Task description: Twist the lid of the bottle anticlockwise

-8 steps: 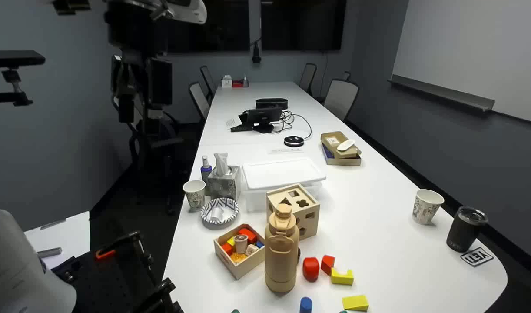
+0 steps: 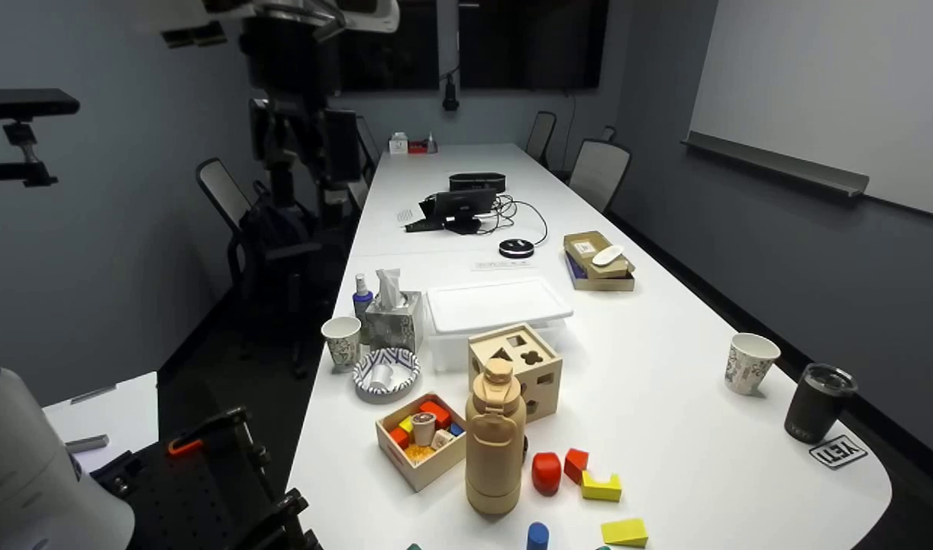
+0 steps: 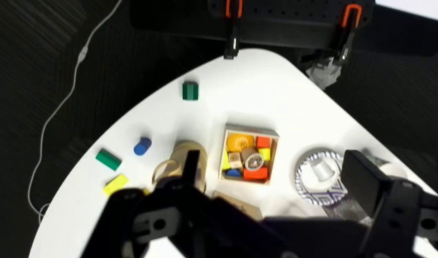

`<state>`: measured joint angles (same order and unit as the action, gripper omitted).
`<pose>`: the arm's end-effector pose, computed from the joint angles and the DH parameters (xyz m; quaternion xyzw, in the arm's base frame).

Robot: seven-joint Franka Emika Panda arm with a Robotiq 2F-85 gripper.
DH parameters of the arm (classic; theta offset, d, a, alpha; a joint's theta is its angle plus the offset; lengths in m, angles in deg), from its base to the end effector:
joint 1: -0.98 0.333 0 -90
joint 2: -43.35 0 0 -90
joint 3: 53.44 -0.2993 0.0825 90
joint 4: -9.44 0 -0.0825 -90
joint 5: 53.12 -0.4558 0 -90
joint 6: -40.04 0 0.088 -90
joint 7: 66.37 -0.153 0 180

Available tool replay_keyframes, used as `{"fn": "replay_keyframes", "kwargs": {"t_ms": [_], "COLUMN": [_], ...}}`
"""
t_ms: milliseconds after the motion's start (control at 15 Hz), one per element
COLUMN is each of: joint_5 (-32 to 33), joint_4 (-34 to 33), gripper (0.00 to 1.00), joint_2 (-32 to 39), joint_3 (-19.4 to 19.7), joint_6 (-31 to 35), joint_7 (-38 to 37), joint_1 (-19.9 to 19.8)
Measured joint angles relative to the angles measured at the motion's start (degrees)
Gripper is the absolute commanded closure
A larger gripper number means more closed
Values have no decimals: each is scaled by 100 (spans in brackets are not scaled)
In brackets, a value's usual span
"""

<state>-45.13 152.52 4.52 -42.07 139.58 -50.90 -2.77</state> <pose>0.3984 -0.1201 0.4202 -0.9981 -0.0420 0.0450 0.0048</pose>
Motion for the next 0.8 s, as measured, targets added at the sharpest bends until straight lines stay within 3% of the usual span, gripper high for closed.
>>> {"fn": "replay_keyframes", "kwargs": {"t_ms": [400, 800], "joint_5": [-740, -1260], "joint_4": [-248, -730], "gripper": [0, 0], "joint_2": [1586, 3315], "joint_3": [353, 451], "joint_6": [2220, 3247], "joint_7": [104, 374], "joint_1": [17, -84]}}
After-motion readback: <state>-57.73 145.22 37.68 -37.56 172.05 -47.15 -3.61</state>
